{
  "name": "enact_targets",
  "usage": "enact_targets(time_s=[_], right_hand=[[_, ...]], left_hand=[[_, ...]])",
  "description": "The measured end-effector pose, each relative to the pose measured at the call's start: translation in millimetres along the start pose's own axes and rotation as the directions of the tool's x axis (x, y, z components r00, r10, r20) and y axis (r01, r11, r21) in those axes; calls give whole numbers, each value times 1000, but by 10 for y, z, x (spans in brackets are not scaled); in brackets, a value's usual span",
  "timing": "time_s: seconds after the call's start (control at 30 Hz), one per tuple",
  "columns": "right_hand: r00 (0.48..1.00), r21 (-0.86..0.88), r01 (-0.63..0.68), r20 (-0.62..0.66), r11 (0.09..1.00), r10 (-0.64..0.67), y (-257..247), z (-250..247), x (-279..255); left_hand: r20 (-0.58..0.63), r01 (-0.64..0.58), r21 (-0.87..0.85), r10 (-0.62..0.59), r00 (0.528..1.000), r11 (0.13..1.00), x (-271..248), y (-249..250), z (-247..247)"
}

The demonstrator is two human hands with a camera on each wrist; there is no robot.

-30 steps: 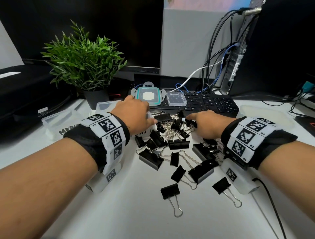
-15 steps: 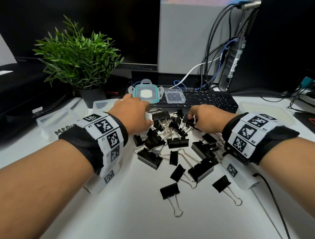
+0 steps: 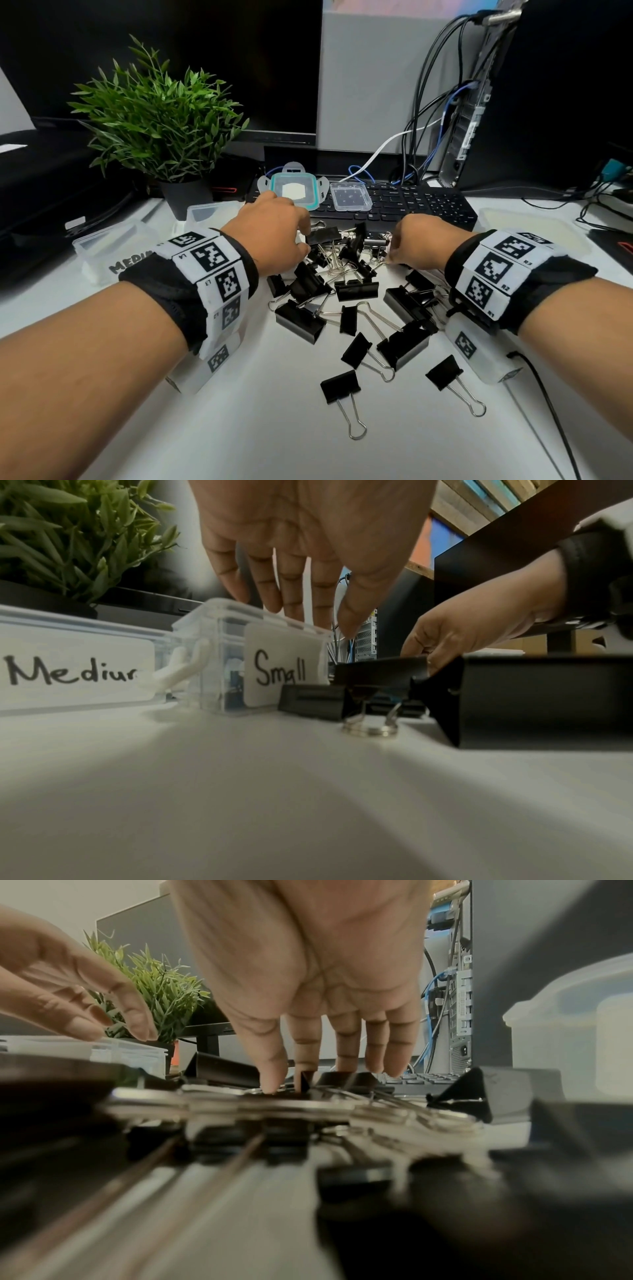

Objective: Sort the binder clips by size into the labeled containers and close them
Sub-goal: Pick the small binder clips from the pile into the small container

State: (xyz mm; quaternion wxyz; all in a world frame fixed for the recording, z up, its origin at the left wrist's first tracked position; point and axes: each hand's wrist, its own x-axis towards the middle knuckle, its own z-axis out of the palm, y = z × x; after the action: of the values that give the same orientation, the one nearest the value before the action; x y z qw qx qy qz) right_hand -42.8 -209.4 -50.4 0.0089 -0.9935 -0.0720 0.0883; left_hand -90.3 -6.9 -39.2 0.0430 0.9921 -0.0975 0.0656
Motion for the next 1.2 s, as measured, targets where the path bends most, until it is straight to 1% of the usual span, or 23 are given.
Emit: enact_targets(time_s=[0.13,0.23,0.27,0.37,0.5,0.57,0.67,0.73,0.8,0.87,0.93,0.97,1.07,1.2], right_hand=[[999,-61,45,31,997,-43,-29,-55,-60],[991,-93,78,111,993,-67,-48,-84,-65],[991,-95,77,120,992,-66,-43,-83,-52],[991,-83,82,113,993,-72,-34,-70,-26],[996,-106,76,56,991,-70,9,-5,19],[997,-92,66,38,994,-63,30,15,25],[997,-46,79,-5,996,-80,43,1,16],[993,23,92,-77,995,-90,50,-21,16],[975,126,156,-179,980,-132,47,-35,14],[949,248,263,-240,933,-204,20,-33,-15],[922,336,364,-261,869,-286,-37,-26,-62],[912,370,395,-267,841,-311,-62,-20,-81],[904,452,424,-267,785,-334,-100,-10,-104],[898,480,438,-264,760,-352,-110,-17,-120]], left_hand=[[-9,-36,-22,36,999,999,0,-1,11],[-12,-46,-25,45,999,999,-1,-2,15],[-10,-46,-25,46,999,999,-1,-4,16],[-6,-46,-39,46,999,998,3,-10,25],[-5,-53,-48,52,999,997,3,-11,32],[-8,-59,-55,59,998,997,2,-11,33],[-3,-66,-55,66,998,996,2,-13,27],[-7,-71,-59,70,997,996,4,-19,26],[-26,-85,-75,83,996,994,8,-26,27],[-57,-113,-94,107,993,989,14,-27,29],[-94,-141,-111,130,987,984,25,-16,24],[-108,-150,-121,137,985,981,27,-6,18],[-123,-181,-158,162,979,971,20,27,5],[-103,-200,-185,183,978,962,17,47,8]])
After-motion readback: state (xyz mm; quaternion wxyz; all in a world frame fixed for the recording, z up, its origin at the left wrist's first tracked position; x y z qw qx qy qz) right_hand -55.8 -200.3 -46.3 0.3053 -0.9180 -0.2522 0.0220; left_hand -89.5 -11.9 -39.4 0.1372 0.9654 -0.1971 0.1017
